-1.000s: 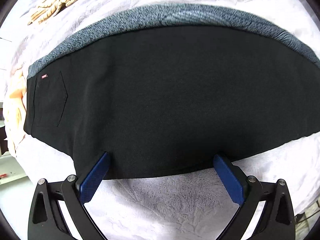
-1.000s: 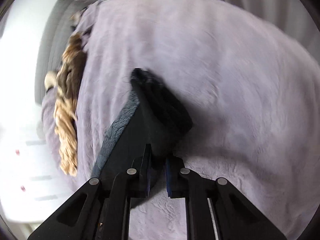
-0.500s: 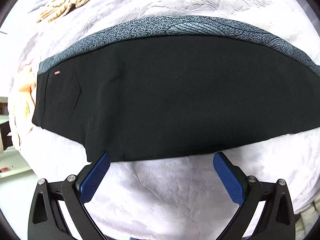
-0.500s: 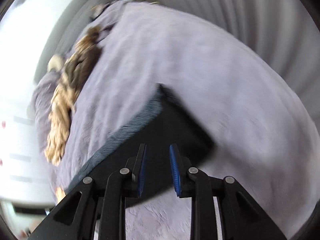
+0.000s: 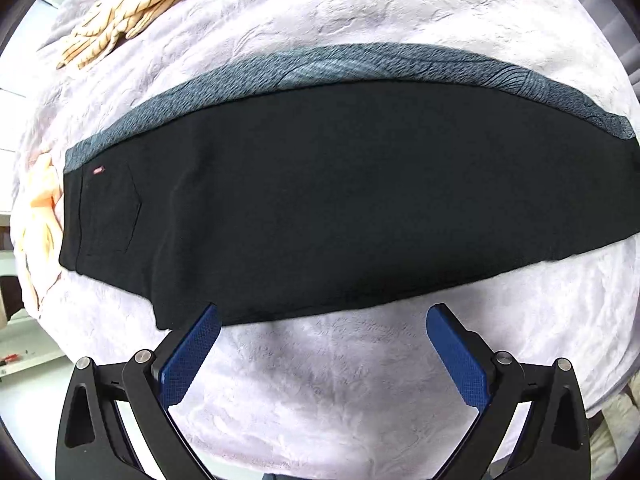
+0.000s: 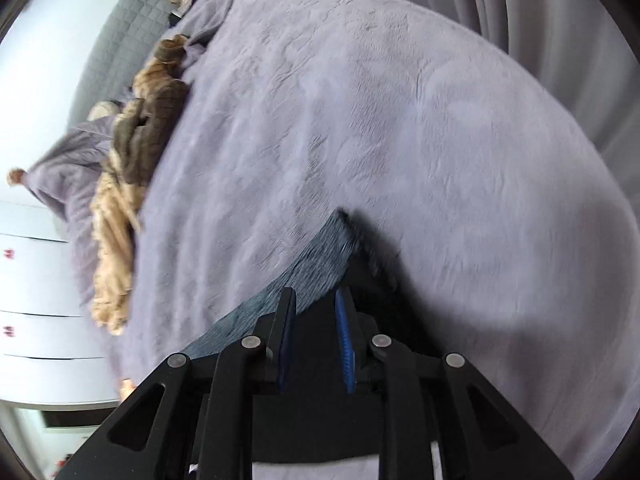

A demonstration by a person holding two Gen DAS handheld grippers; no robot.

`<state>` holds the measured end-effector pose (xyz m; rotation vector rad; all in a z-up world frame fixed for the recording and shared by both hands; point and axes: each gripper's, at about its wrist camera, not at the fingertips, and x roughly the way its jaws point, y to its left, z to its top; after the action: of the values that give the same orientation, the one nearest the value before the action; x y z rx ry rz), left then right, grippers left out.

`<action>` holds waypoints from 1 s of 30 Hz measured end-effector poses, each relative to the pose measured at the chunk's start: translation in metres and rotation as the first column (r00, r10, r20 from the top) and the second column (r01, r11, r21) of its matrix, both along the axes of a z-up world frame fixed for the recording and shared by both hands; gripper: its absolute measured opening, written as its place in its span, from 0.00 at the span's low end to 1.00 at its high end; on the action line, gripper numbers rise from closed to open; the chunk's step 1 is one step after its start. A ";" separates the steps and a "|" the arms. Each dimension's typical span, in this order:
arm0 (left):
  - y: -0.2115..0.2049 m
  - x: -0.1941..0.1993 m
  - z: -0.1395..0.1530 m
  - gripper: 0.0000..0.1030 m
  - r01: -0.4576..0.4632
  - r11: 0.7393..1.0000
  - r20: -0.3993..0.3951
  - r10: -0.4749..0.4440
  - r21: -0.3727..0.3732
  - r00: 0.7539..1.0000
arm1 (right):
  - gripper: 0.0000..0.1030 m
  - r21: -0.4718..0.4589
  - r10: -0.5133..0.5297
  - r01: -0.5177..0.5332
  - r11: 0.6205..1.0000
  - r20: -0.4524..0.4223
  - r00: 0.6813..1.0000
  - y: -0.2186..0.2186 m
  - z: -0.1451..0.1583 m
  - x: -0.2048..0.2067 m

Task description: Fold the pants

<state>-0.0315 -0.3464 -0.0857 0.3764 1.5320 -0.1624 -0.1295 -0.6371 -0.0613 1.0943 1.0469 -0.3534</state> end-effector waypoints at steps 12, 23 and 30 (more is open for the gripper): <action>-0.062 0.051 -0.006 1.00 0.069 0.994 0.078 -0.062 -0.088 0.995 | 0.42 0.210 -0.056 0.058 0.976 -0.016 0.998 0.085 -0.029 -0.079; -0.056 0.037 -0.057 1.00 0.051 0.993 -0.014 -0.052 -0.104 0.999 | 0.42 0.204 -0.164 0.158 0.966 0.012 0.986 0.061 -0.049 -0.083; -0.073 0.044 -0.024 1.00 0.116 0.988 0.066 -0.110 -0.103 0.992 | 0.44 0.147 -0.144 0.124 0.981 0.138 0.980 0.045 -0.037 -0.052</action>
<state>0.0122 -0.4192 -0.1101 0.3803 1.4370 -0.3176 -0.1811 -0.5919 -0.0982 1.3001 0.8775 -0.3057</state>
